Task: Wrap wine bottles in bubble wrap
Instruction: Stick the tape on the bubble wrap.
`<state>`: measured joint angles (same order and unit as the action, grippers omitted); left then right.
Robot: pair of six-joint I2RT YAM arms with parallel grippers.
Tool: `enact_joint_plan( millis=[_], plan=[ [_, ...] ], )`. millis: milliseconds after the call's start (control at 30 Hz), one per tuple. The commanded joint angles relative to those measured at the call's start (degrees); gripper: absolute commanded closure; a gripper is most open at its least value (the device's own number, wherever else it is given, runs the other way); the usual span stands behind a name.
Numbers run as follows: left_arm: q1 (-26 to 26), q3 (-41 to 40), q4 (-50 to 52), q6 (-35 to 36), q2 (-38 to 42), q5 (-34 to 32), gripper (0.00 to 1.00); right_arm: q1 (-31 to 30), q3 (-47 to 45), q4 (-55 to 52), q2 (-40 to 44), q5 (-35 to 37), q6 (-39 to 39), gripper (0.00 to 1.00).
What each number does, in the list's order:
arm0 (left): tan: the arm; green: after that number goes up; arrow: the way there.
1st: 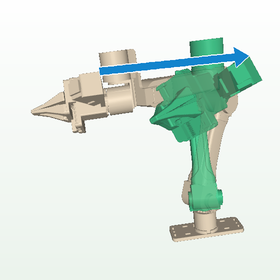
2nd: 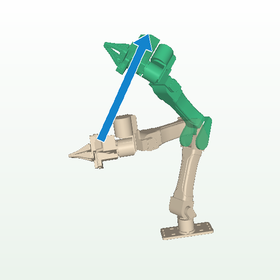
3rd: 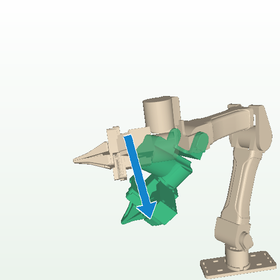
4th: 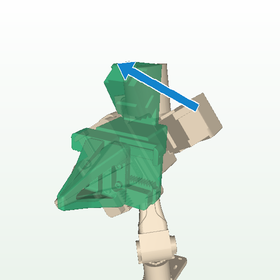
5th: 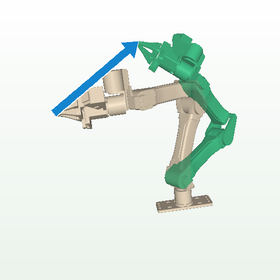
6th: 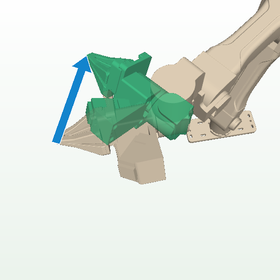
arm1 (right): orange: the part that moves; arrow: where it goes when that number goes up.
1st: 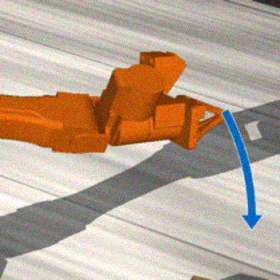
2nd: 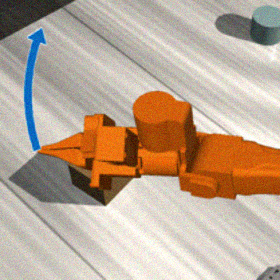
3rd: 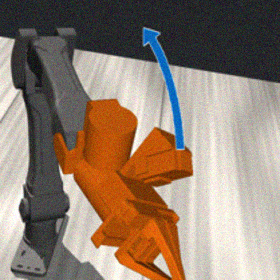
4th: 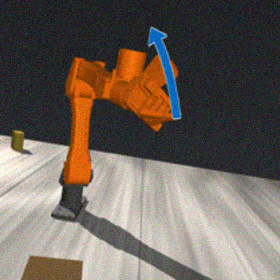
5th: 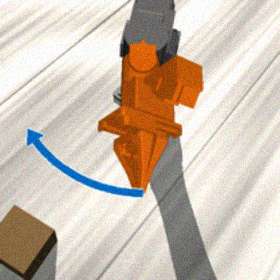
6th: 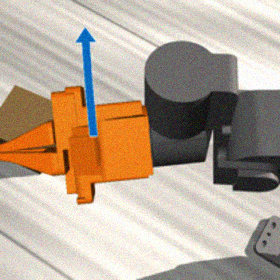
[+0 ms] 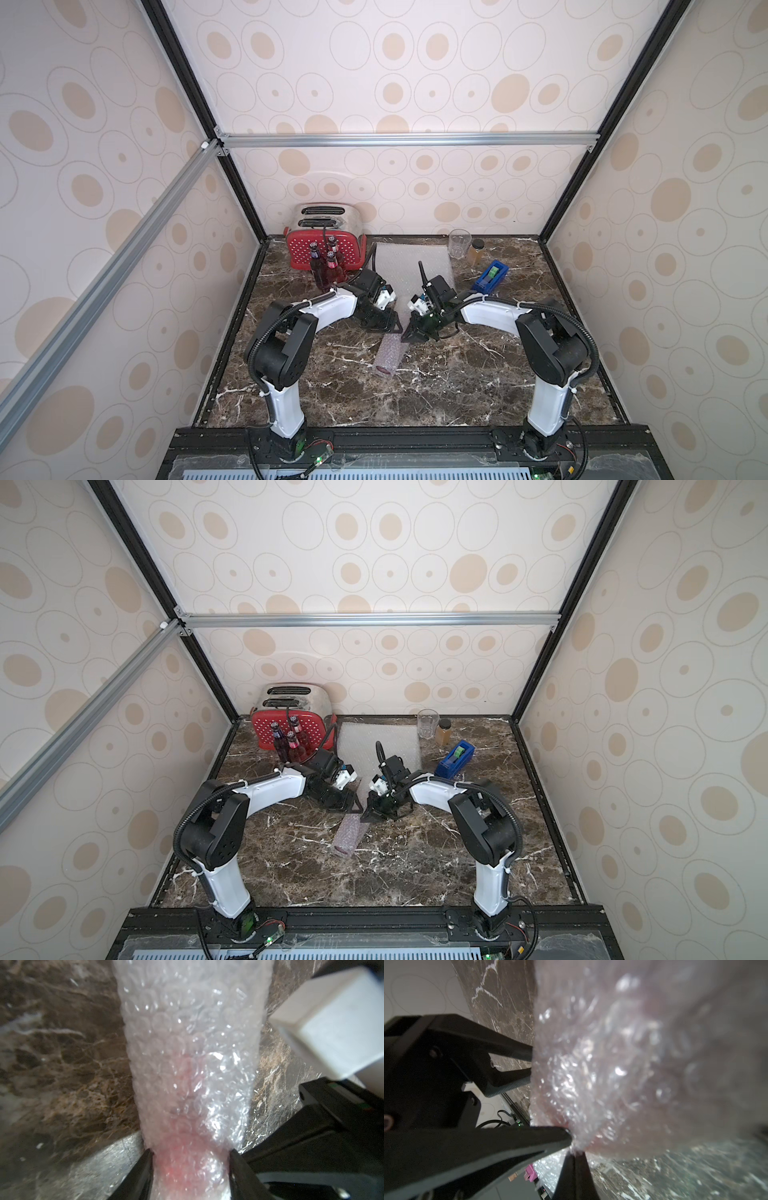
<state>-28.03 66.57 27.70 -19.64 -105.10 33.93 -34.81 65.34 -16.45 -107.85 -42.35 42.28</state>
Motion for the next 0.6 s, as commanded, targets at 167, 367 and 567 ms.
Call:
enact_joint_plan(
  millis=[167,367,567],
  plan=[
    [-0.6,-0.4,4.9,1.1,1.4,-2.4,0.40,-1.3,-4.8,8.5,-1.4,3.9,5.9,1.00],
    [-0.7,3.2,9.5,3.0,4.9,-2.5,0.22,-1.3,-4.0,7.2,-1.2,3.6,4.8,1.00],
    [-0.6,3.2,12.2,6.9,6.1,-3.4,0.08,-1.3,-3.4,6.5,-0.8,3.5,4.3,1.00]
  ],
)
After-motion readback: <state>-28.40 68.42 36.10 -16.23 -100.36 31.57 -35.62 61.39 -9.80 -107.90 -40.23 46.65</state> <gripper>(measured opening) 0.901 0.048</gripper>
